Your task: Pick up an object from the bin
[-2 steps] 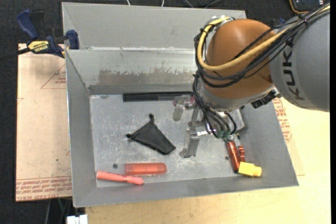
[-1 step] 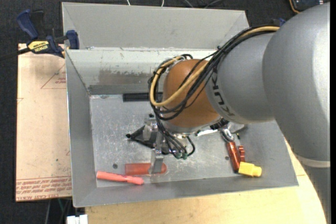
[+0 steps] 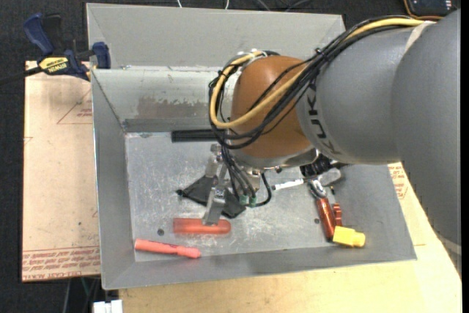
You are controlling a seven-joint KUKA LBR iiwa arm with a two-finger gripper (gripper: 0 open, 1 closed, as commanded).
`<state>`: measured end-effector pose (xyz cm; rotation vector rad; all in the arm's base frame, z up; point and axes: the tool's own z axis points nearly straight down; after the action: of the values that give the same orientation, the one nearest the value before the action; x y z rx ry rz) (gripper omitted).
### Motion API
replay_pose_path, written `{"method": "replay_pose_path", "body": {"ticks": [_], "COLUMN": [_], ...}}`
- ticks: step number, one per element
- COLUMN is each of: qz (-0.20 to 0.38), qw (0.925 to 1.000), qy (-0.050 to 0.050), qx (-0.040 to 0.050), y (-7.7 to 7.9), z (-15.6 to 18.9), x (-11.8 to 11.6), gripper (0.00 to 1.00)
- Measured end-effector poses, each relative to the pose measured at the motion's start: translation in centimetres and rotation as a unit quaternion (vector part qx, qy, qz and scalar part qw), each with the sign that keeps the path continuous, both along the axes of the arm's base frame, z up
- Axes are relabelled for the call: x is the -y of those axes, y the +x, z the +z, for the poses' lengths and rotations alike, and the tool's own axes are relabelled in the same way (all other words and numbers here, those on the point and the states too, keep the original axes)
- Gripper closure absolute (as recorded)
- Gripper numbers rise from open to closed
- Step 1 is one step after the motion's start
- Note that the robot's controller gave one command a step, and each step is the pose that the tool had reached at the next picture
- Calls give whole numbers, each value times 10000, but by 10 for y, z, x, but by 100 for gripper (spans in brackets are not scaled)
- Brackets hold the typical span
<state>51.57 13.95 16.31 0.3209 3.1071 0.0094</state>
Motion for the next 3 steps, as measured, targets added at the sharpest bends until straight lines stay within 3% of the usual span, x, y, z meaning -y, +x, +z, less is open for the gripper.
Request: {"method": "replay_pose_path", "body": {"ticks": [1,2,3], "qz": [215,-1223,275], "qw": [9997,9925,9996], "qy": [-8,46,3], "qx": [-121,8,-107], "y": [-15,12,-36], "z": [-64,-94,-92], "x": [16,28,11], "gripper": [0,0,100]}}
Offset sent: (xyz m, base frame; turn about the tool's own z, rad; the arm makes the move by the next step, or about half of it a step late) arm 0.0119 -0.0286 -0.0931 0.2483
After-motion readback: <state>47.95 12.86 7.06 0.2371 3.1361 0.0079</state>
